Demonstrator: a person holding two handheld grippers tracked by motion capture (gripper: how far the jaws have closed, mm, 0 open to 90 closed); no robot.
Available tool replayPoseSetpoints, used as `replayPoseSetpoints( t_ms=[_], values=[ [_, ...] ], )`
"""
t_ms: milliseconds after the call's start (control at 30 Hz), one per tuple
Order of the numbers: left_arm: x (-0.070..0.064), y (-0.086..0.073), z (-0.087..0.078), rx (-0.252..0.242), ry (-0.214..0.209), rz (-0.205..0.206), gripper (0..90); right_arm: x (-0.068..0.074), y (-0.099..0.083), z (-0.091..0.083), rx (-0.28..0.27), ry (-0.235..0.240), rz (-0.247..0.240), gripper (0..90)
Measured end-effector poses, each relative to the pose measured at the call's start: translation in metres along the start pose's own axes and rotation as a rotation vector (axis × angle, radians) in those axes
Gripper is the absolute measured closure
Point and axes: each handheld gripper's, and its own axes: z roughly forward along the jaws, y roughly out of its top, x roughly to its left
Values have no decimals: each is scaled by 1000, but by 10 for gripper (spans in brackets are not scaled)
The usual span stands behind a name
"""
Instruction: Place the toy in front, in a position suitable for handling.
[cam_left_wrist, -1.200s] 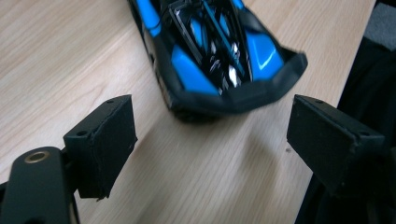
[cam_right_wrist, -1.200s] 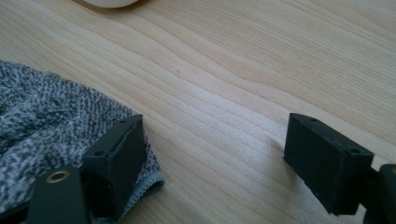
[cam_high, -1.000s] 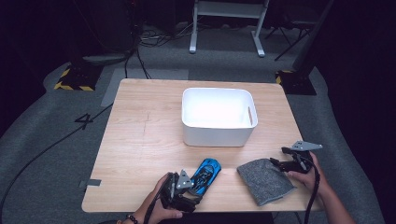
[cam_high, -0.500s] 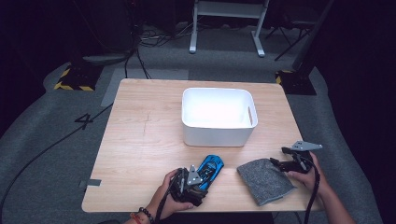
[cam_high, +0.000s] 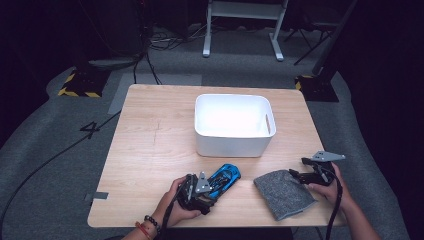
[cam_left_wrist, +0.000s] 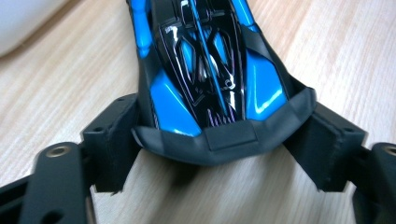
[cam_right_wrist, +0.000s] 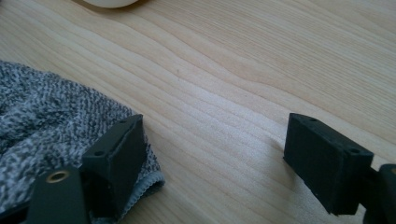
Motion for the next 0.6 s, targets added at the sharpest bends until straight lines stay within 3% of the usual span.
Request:
replayPoseSetpoints(
  t_ms=[100, 233, 400, 500, 600],
  values=[
    [10, -1, -1, 14, -33, 11, 236, 0, 0, 0, 0, 0, 0, 205],
    [19, -3, -2, 18, -19, -3, 160, 0, 0, 0, 0, 0, 0, 205],
    [35, -7, -8, 23, 13, -19, 153, 0, 0, 0, 0, 0, 0, 205],
    [45, -11, -11, 19, 9, -36, 147, 0, 0, 0, 0, 0, 0, 205],
    [57, -13, -15, 41, 23, -34, 103, 0, 0, 0, 0, 1, -1, 205]
  ],
)
